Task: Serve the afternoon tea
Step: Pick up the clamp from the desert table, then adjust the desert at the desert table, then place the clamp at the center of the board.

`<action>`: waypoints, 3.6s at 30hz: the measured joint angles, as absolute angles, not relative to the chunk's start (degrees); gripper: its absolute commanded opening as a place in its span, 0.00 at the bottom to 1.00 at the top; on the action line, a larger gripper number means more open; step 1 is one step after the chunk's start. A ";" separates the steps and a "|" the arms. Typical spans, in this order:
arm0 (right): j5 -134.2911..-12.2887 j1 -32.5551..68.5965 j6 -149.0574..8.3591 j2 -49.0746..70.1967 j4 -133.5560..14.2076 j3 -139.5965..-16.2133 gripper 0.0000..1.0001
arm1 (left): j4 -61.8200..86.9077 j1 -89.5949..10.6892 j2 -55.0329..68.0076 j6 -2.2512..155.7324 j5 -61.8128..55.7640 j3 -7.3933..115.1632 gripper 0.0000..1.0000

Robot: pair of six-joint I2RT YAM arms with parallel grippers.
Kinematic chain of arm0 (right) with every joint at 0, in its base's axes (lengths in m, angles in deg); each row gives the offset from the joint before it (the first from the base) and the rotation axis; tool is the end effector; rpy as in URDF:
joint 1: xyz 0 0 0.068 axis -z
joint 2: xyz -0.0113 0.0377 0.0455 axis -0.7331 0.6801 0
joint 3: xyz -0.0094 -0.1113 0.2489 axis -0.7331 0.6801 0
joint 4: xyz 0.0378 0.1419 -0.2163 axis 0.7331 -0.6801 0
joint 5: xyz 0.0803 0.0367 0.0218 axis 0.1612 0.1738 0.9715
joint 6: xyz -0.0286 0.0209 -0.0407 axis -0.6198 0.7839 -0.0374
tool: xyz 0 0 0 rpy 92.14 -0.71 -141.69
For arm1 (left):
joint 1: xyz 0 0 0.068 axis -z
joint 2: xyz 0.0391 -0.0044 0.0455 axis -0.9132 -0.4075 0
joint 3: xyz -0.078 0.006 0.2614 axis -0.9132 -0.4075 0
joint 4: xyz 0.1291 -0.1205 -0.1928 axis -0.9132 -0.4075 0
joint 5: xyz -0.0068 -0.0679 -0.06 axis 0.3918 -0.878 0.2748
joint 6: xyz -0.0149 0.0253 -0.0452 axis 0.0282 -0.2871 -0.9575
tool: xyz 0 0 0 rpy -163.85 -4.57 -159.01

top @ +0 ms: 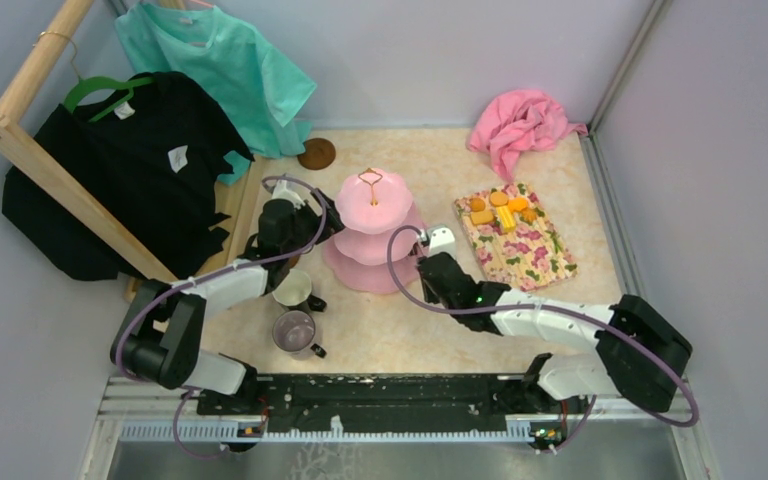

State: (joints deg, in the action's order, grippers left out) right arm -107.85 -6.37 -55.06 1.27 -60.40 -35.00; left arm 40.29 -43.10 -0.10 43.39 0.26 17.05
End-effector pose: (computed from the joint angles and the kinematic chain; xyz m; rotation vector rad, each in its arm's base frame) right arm 0.1593 0.1883 0.1879 -0.3582 2.1648 0.2057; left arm 0.2750 -0.1192 0.2063 -0.3135 1.9371 -0.8829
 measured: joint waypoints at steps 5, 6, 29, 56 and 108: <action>-107.83 -6.39 -54.84 -0.33 -61.73 -34.89 0.28 | 40.00 -43.04 -0.10 43.39 0.68 17.35 0.91; -107.85 -6.43 -54.75 -0.76 -61.97 -34.87 0.28 | 39.98 -43.04 -0.10 43.39 0.72 17.35 0.91; -110.95 -10.89 -51.71 -6.84 -68.40 -34.50 0.28 | 38.80 -42.79 0.38 43.44 1.64 17.33 0.91; -115.91 -9.45 -54.66 3.91 -63.75 -38.02 0.16 | 37.86 -42.79 1.56 43.63 1.82 17.05 0.91; -118.47 -6.11 -49.90 -14.01 -73.34 -35.22 0.21 | 36.22 -42.20 2.80 44.05 4.00 15.43 0.96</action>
